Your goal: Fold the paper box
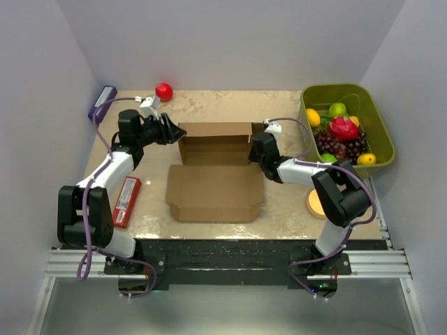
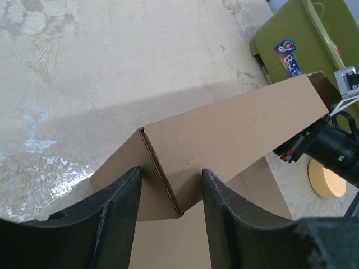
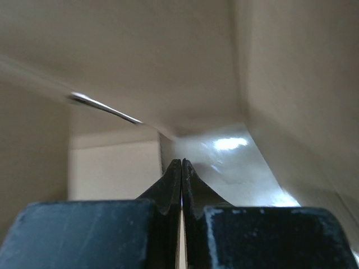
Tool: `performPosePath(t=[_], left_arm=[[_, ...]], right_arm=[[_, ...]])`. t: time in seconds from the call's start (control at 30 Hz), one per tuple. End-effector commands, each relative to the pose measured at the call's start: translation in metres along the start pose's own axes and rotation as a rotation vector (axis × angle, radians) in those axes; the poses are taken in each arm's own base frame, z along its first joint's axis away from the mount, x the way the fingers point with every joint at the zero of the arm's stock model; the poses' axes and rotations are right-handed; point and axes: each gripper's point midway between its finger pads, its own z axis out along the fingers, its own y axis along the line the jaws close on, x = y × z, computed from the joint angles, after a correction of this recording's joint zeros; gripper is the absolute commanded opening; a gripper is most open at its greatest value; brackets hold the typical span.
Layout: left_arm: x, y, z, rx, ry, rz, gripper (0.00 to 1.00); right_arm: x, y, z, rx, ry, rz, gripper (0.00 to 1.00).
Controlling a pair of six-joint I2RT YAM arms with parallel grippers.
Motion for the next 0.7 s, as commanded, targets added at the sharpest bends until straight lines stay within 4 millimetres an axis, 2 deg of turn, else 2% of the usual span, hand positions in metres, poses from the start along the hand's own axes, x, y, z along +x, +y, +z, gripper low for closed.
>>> performPosePath(t=[0.0,0.13,0.33,0.67], left_arm=[[0.004,-0.003,-0.001,0.012,0.019,0.0,0.51],[0.005,-0.004,-0.001,0.013,0.02,-0.003,0.51],[0.003,-0.004,-0.001,0.012,0.016,0.0,0.51],[0.003,-0.005,-0.001,0.014,0.017,0.0,0.51]], right_arm=[[-0.019,0.031,-0.009,-0.143,-0.066,0.049,0.0],[-0.015,0.036,-0.007,-0.183,-0.069,0.083,0.0],[0.009,0.036,0.005,-0.182,-0.007,0.104,0.0],[0.044,0.031,0.004,-0.176,0.058,0.113,0.0]])
